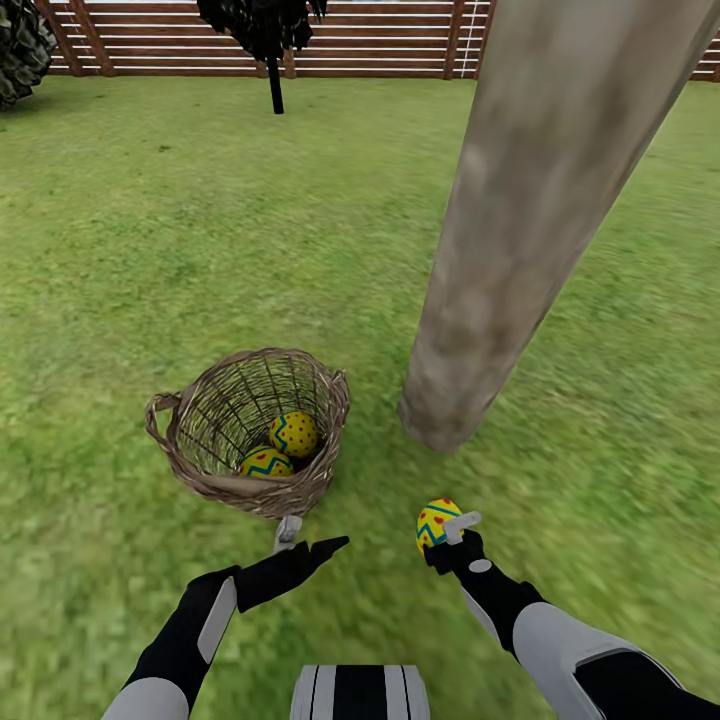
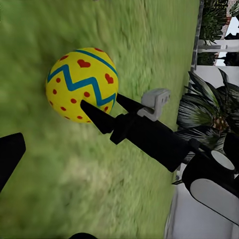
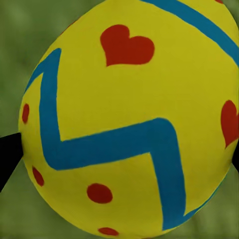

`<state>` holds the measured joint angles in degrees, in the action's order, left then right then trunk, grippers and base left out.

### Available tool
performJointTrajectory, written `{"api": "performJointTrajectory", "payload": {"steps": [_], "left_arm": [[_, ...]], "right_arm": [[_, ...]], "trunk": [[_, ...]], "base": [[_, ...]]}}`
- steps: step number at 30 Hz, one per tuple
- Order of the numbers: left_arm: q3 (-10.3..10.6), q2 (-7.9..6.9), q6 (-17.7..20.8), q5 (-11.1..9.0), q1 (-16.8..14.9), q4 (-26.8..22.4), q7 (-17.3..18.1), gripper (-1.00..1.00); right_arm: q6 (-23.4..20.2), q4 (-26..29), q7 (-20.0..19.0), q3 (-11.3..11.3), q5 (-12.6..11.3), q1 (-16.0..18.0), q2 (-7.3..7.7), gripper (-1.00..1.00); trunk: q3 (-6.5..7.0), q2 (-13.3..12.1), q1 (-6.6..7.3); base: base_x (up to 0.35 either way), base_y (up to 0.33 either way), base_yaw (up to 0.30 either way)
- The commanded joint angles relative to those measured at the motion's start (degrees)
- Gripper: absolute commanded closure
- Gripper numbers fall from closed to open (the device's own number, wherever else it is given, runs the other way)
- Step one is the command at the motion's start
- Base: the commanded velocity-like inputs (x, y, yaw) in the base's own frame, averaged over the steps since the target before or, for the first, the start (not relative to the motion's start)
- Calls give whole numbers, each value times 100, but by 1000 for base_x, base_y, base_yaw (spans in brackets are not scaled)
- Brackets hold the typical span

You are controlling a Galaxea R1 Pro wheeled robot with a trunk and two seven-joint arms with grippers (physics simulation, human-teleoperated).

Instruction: Take the three Easter eggs out of the wicker basket on the lawn in the garden, then place them on the lawn next to a single tree (choose any tree) so that all three eggs are next to the same tree and none are left in the basket.

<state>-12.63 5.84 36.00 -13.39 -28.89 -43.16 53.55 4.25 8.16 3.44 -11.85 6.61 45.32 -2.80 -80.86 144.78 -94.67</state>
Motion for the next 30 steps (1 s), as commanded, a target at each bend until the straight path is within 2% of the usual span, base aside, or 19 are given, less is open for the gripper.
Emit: {"api": "performJointTrajectory", "payload": {"steps": [1, 5, 30], "left_arm": [[-20, 5, 39, -6, -3, 0, 15, -100], [-27, 5, 39, -6, -3, 0, 15, -100], [-14, 14, 47, -4, -3, 0, 7, -100]], "right_arm": [[11, -8, 34, -9, 59, 3, -1, -100], [13, -8, 34, -9, 61, 3, -1, -100], [60, -8, 30, -9, 67, 3, 0, -100]], "trunk": [[-3, 1, 1], [-3, 1, 1], [550, -32, 65]], "base": [[0, 0, 0], [0, 0, 0], [0, 0, 0]]}}
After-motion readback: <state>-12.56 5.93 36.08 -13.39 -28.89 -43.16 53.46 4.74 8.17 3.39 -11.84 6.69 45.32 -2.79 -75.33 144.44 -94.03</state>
